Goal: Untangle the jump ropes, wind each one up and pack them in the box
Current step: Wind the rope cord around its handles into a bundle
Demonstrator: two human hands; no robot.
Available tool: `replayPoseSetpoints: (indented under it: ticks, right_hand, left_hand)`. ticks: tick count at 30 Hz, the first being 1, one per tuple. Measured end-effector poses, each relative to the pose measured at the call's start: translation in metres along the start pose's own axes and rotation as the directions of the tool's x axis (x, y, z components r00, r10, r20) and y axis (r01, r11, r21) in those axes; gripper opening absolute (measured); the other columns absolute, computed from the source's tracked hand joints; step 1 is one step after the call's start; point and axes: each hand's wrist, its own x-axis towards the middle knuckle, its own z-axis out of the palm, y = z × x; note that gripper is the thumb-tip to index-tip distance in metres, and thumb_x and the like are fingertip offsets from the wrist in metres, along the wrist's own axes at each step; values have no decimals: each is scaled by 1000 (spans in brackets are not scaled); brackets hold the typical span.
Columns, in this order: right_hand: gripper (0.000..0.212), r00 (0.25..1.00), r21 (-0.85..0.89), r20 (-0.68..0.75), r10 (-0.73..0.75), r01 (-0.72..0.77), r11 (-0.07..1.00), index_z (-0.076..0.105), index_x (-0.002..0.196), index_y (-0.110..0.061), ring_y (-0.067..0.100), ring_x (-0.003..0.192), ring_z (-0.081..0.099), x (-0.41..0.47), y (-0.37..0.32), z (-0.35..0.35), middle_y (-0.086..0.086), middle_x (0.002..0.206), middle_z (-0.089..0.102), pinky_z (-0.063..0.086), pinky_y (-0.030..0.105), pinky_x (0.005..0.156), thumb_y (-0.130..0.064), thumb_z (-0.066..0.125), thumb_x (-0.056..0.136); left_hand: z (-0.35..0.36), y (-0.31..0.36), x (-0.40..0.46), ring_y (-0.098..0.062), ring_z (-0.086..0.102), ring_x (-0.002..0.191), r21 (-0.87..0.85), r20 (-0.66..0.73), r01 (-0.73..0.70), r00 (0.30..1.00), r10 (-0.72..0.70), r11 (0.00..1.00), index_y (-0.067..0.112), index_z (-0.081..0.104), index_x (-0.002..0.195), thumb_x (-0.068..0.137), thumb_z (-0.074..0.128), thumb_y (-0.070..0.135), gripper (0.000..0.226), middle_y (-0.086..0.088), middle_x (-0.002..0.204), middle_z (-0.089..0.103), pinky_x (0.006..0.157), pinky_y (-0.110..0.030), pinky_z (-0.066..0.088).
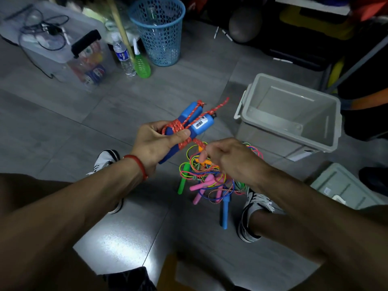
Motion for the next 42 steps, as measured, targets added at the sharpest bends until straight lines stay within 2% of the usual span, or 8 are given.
replayPoseSetpoints:
  ticks: [9,15,18,22,26,31,36,42]
  right_hand:
    - [46,947,152,-316,52,-3,988,76,81,-8,8,49,51,-4,-32,-2,5,59,65,46,33,56,-48,60,95]
    - [59,885,302,-465,-2,160,940,46,47,-14,6,38,26,-5,-33,-2,-11,39,33,26,22,42,-47,72,88]
    - [47,914,296,-405,-19,151,943,68,58,-12,7,43,35,-3,-30,-9,-7,45,45,33,20,48,-48,73,88]
    - [26,969,245,-153,-192,225,943,78,87,-14,0,37,34,-9,-32,-28,-14,37,41,30,11,44,-34,63,97]
    - [20,935,164,92,-344,326,931,77,85,-18,9,69,69,-6,-26,-39,-4,71,75,53,24,70,-31,64,93]
    - [46,960,-178,-72,-272,256,950,75,91,-17,15,76,69,15,-10,-30,6,83,74,55,37,74,-60,61,86]
    - [22,967,-511,-58,-248,184,840,62,90,-25,20,84,64,18,-6,-26,-3,86,69,48,32,75,-41,50,101]
    - [37,986,-433,-19,-166,142,890,57,69,-28,5,65,54,7,-16,-19,-11,67,57,38,22,63,-33,46,104]
  left_hand:
    - [18,-7,-8,-12,67,93,476,41,-547,796,604,689,20,67,125,77,83,32,51,2,108,71,84,-32,54]
    - [21,-10,-13,-24,64,108,549,165,-714,602,782,434,13,63,133,83,77,23,53,-2,125,63,91,-46,51]
    - [22,-1,-25,-10,64,109,284,141,-678,729,670,678,10,67,126,85,76,21,44,-3,121,64,95,-28,51]
    - [0,13,-7,-16,65,108,-40,272,-207,939,210,977,16,58,135,79,76,49,67,-5,122,68,95,-34,53]
    - [-11,14,-11,-34,64,114,-137,678,118,735,6,983,-1,54,134,85,66,33,61,-22,127,64,101,-44,51]
    - [-3,12,-8,-28,67,75,-135,462,97,886,-24,986,2,63,122,85,74,26,45,-14,91,68,69,-38,58]
    - [3,6,-3,-22,64,59,-55,228,97,970,-82,994,1,68,109,81,77,20,35,-12,78,68,55,-29,52]
    - [5,-2,10,-24,65,67,62,74,144,986,-148,988,7,72,102,81,81,16,25,-11,80,70,66,-37,56]
